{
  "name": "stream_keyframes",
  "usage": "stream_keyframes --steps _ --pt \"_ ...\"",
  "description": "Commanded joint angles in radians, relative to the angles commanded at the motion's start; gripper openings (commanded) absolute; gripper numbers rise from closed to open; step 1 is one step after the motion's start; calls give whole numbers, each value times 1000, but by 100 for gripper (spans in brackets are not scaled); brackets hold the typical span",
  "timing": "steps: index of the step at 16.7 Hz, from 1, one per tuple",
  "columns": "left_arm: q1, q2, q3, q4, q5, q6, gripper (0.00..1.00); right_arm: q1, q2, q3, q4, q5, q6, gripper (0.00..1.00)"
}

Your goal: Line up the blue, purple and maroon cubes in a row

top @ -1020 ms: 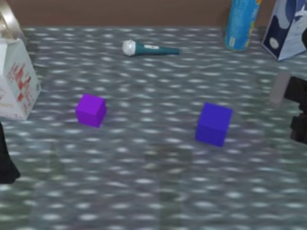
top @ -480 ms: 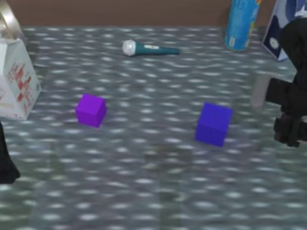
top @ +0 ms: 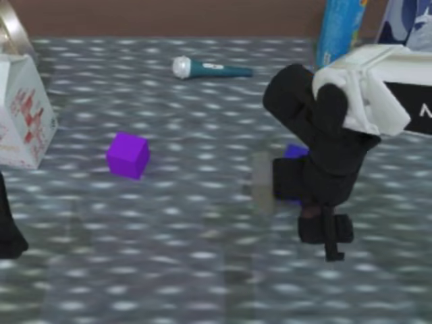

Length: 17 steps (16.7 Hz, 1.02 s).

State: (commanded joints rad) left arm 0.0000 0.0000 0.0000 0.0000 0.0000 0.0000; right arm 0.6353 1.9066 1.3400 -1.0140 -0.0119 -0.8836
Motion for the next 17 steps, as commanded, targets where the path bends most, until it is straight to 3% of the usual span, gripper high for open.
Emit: stream_keyframes --steps 3,9,17 --pt "0 0 0 0 0 0 100 60 -16 1 -2 2 16 0" --pt "0 0 0 0 0 0 100 55 -5 -11 15 1 19 0" --pt "0 0 0 0 0 0 100 62 93 -149 258 2 19 0"
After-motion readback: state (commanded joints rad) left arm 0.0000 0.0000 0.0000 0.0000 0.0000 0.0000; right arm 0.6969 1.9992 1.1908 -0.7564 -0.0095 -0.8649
